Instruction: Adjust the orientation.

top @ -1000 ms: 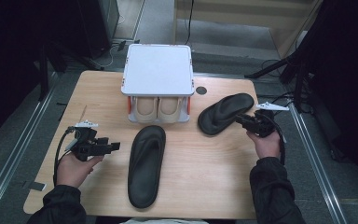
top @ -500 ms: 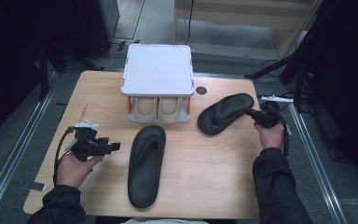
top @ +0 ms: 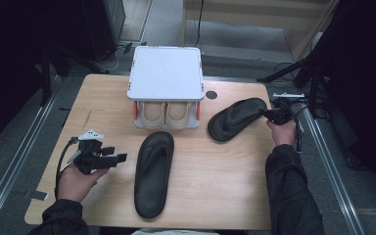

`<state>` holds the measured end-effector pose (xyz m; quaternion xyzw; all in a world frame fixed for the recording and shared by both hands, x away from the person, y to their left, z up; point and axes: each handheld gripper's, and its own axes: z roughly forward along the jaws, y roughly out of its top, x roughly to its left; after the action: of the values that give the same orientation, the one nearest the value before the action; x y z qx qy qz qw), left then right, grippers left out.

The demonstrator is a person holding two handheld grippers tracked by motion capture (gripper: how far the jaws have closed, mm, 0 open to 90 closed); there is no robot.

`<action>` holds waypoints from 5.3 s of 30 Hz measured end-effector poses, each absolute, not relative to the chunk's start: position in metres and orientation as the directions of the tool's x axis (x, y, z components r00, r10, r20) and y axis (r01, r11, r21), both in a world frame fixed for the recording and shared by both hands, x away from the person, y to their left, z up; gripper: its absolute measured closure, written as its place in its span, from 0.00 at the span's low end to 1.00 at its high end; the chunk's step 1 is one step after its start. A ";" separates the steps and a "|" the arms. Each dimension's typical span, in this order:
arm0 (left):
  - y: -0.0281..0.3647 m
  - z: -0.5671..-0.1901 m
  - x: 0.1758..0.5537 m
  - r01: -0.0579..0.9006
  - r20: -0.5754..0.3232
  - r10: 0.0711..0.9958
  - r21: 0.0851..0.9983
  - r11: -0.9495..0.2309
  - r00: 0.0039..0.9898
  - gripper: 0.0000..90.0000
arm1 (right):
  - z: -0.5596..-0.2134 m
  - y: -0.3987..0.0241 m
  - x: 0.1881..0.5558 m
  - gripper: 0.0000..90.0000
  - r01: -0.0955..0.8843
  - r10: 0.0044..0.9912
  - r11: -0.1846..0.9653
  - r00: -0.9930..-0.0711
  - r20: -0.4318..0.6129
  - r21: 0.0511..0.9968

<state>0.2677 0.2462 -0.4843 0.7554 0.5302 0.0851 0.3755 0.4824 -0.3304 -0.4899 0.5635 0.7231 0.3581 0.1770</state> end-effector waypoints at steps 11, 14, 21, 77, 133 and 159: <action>0.256 -0.487 0.259 0.756 -0.271 0.883 0.642 -0.131 0.383 0.43 | -0.499 -0.320 0.500 1.00 0.710 0.942 0.139 -0.309 0.128 0.690; 0.256 -0.487 0.259 0.752 -0.272 0.884 0.648 -0.125 0.381 0.43 | -0.499 -0.320 0.499 1.00 0.713 0.942 0.142 -0.310 0.128 0.686; 0.254 -0.486 0.263 0.747 -0.277 0.879 0.654 -0.123 0.388 0.43 | -0.498 -0.322 0.492 1.00 0.725 0.940 0.139 -0.310 0.139 0.675; 0.238 -0.477 0.316 0.734 -0.289 0.833 0.652 -0.190 0.472 0.43 | -0.499 -0.267 0.378 1.00 0.739 0.898 0.274 -0.425 0.111 0.616; 0.246 -0.480 0.299 0.743 -0.285 0.850 0.647 -0.170 0.443 0.43 | -0.470 -0.286 0.399 0.72 0.678 0.923 0.160 -0.360 0.134 0.718; 0.257 -0.484 0.285 0.758 -0.287 0.867 0.636 -0.145 0.407 0.42 | -0.501 -0.291 0.430 0.76 0.764 0.931 0.139 -0.317 0.180 0.630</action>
<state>0.2853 0.2572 -0.4843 0.7531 0.5397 0.0741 0.3690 0.4300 -0.2913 -0.5011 0.5700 0.7436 0.3251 0.1284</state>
